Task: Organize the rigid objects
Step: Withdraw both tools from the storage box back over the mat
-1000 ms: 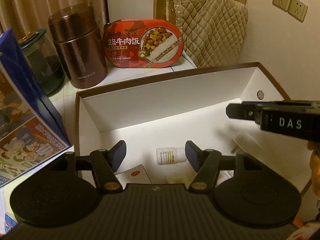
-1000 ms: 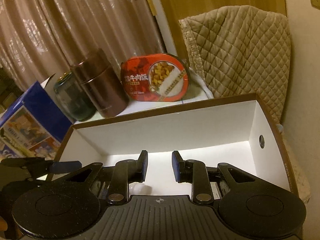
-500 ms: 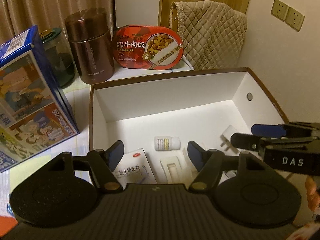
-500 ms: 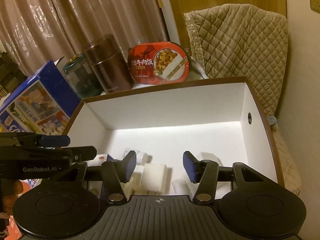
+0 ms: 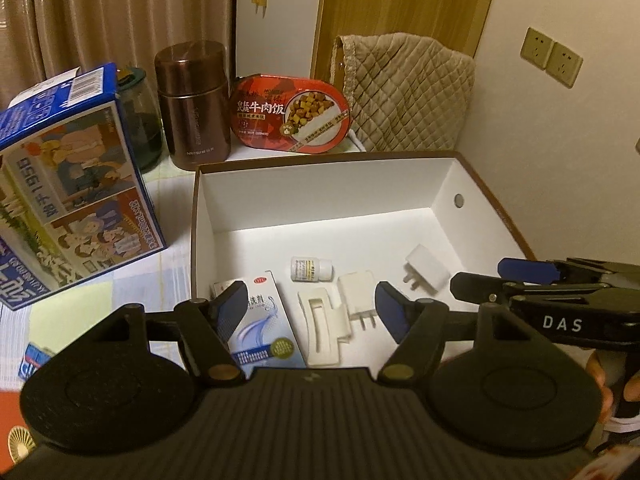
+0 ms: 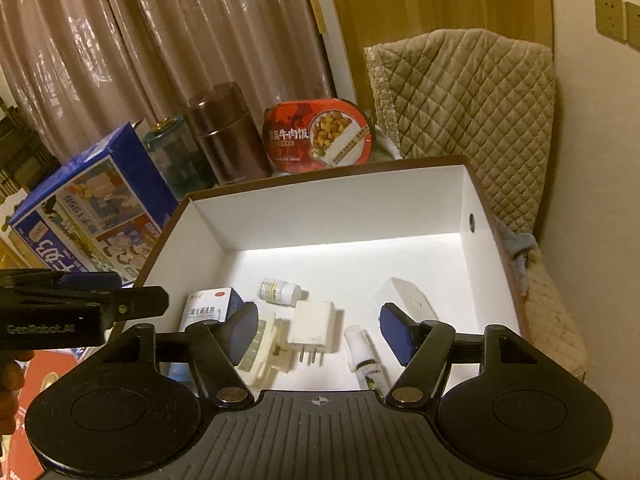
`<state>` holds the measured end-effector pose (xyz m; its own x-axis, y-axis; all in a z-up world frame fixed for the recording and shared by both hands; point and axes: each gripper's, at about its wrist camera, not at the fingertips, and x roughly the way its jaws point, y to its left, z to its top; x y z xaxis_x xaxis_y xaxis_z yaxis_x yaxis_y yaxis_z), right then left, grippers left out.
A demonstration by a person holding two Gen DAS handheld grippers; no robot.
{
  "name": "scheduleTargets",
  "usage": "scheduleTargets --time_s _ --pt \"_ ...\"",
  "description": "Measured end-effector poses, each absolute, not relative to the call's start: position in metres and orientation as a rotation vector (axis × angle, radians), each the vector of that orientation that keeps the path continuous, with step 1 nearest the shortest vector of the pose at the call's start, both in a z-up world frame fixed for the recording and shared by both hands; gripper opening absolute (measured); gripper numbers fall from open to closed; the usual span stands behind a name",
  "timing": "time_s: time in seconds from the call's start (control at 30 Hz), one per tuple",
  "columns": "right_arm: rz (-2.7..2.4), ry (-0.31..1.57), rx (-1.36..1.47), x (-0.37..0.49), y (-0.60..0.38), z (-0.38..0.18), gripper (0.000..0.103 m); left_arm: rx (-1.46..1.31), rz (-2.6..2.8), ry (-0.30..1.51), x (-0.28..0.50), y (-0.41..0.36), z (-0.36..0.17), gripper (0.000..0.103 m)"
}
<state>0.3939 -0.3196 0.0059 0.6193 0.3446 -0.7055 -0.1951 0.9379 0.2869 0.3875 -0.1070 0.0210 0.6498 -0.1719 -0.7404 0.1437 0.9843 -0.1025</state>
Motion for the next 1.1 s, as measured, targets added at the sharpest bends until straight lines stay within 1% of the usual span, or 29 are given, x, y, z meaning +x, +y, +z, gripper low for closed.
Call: scheduleTargets --time_s 0.6,1.1 --pt "0.315 0.798 0.205 0.328 -0.324 0.03 0.067 -0.073 -0.177 0.816 0.312 -0.102 0.038 0.067" --pt "0.354 0.814 0.205 0.28 -0.305 0.032 0.068 -0.095 -0.154 0.824 0.252 -0.077 0.032 0.067"
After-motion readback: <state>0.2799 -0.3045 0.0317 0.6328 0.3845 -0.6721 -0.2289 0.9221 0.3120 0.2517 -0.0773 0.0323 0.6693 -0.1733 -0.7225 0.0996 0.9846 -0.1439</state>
